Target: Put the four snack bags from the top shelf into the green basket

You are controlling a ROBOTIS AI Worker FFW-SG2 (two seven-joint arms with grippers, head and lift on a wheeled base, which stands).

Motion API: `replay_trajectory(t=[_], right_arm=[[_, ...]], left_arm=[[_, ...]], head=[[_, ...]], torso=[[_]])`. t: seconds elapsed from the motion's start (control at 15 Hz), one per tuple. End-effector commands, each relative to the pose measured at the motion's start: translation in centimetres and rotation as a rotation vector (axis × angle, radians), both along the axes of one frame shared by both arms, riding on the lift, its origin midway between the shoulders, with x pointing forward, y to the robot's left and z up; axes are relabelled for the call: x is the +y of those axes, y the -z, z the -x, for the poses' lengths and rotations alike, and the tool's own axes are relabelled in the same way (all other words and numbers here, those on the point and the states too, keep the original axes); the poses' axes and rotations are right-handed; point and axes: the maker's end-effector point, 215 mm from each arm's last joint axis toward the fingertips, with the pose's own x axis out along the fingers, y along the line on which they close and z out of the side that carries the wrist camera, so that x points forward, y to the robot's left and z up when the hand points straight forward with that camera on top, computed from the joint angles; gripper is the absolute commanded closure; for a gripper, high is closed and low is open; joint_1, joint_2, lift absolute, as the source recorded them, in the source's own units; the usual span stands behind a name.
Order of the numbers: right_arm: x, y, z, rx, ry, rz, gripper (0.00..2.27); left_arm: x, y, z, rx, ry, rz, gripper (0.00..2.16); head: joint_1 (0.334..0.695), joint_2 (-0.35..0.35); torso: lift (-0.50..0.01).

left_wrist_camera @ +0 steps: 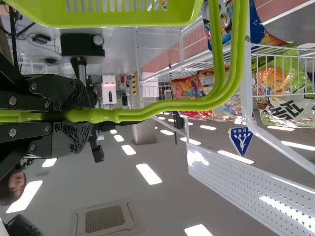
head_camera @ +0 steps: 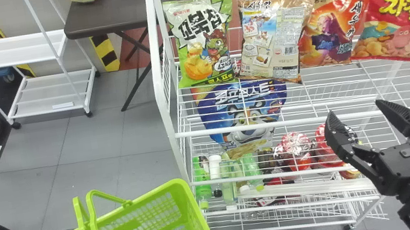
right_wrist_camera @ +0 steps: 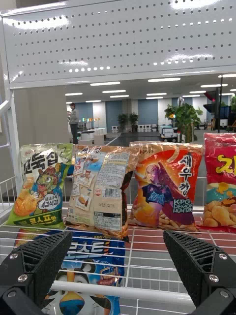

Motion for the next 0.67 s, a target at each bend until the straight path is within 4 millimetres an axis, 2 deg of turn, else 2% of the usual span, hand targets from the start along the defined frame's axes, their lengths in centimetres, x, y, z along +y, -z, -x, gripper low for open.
replay_trajectory(t=[0.0, 0.6], right_arm=[[0.31, 0.04, -0.16, -0.001, -0.004, -0.003, 0.13], [0.79, 0.00, -0.80, -0.005, -0.011, -0.008, 0.14]], left_arm=[[0.06, -0.27, -0.03, -0.006, 0.002, 0.008, 2.15], [0.03, -0.20, -0.06, -0.006, 0.004, 0.004, 2.15]], head=[[0.695, 0.019], [0.695, 0.028]], torso=[[0.000], [0.000]])
